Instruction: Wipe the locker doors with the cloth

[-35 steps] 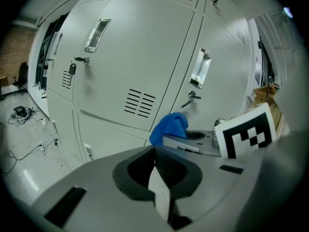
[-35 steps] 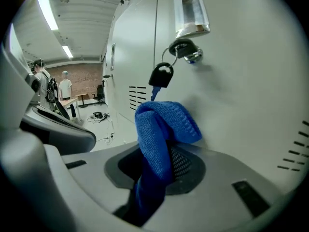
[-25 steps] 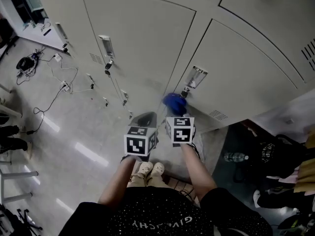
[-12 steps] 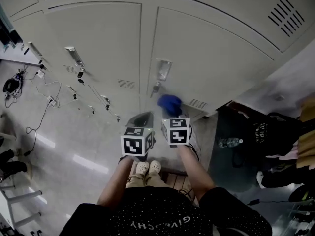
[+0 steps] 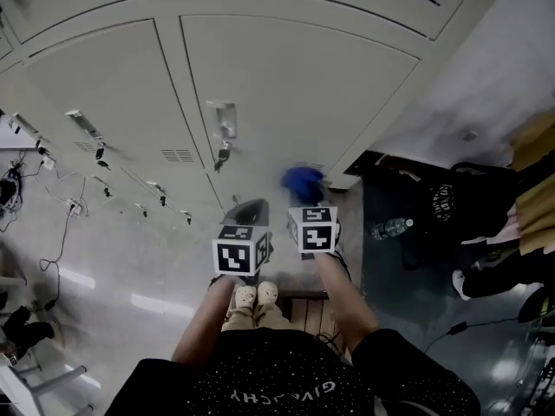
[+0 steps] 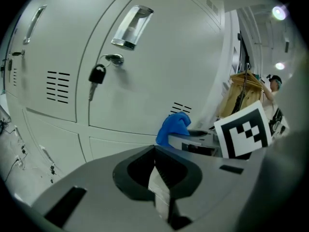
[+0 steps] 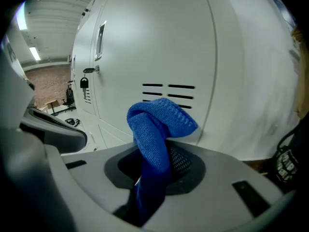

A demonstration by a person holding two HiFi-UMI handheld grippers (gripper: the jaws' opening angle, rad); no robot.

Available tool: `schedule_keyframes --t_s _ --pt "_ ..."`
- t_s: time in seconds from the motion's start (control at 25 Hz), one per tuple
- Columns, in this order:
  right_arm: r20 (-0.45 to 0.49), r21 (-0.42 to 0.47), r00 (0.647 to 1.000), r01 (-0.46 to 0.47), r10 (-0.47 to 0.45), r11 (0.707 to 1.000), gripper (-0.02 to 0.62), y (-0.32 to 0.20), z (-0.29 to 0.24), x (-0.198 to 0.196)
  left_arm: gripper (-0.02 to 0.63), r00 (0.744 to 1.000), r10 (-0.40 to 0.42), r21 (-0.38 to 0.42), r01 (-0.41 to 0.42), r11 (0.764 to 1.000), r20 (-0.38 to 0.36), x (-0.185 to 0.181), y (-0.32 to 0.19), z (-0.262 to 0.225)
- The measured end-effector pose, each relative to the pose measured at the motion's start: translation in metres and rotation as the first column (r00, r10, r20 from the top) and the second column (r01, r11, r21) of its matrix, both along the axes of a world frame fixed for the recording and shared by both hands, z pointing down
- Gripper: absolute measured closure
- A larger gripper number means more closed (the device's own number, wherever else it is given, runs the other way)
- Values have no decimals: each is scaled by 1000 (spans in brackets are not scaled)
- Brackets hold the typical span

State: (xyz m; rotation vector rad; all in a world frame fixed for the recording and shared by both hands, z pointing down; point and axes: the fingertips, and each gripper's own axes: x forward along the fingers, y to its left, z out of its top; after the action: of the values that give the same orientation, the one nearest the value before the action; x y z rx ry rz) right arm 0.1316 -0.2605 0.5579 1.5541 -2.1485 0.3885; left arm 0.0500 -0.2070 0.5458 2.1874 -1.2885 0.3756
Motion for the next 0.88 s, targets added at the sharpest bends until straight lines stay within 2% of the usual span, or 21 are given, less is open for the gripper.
schedule_keyframes --t_s 0.16,0.36,0.6,0.76,0.88 --pt "26 -10 996 -85 85 996 502 4 1 37 597 999 49 1 -49 999 3 25 0 1" --pt "15 -6 987 -157 157 988 502 7 2 72 597 994 105 2 -105 994 0 53 -1 0" --pt "29 -12 985 -170 171 985 502 10 1 82 597 990 143 0 -143 990 6 69 -3 1" --pt "140 4 981 -135 134 991 502 16 -9 70 597 990 140 14 -140 990 -8 67 -6 -5" --pt "248 43 964 -114 100 993 502 23 -31 57 597 984 169 89 -164 982 -49 63 -7 -22"
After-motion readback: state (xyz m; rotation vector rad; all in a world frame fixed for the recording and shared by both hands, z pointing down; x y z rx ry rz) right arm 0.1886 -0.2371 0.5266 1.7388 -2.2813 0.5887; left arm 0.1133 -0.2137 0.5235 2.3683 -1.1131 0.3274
